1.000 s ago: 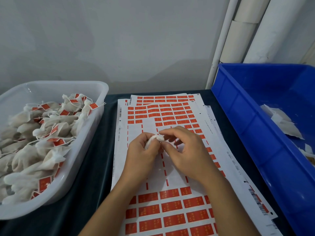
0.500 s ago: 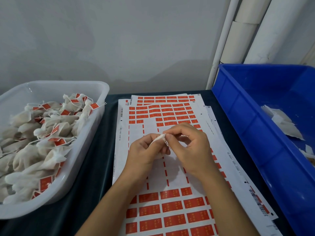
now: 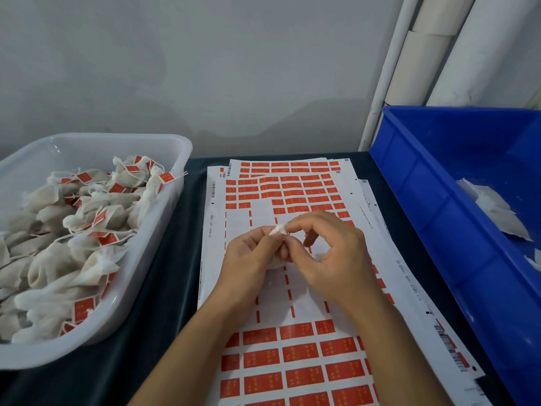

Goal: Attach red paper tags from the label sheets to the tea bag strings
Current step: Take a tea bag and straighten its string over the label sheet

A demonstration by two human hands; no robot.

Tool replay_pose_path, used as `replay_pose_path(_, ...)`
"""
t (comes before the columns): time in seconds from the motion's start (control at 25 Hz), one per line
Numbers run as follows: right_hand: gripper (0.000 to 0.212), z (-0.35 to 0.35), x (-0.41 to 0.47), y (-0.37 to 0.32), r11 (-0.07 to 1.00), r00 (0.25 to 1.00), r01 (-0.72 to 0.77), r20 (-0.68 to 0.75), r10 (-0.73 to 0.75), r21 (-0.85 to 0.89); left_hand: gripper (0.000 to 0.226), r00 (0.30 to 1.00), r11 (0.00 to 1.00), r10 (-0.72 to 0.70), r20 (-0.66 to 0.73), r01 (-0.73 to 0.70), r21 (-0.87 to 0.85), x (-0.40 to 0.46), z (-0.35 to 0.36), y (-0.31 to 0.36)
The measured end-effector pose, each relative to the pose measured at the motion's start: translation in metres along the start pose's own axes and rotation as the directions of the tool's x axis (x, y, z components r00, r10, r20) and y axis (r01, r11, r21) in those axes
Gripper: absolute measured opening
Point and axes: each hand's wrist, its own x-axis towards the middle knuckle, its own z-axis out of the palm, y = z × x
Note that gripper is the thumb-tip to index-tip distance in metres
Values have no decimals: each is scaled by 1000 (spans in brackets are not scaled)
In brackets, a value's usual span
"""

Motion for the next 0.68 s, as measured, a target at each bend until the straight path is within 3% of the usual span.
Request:
replay_pose_path(0.36, 21, 0, 0, 2, 993, 999, 49, -17, -51, -110, 35, 999, 999, 23, -23, -22, 37, 2, 0, -6)
replay_pose_path(0.68, 19, 7, -1, 0, 986, 997, -43, -74, 32, -163, 29, 990, 993, 94, -109, -85, 81, 3, 3, -11)
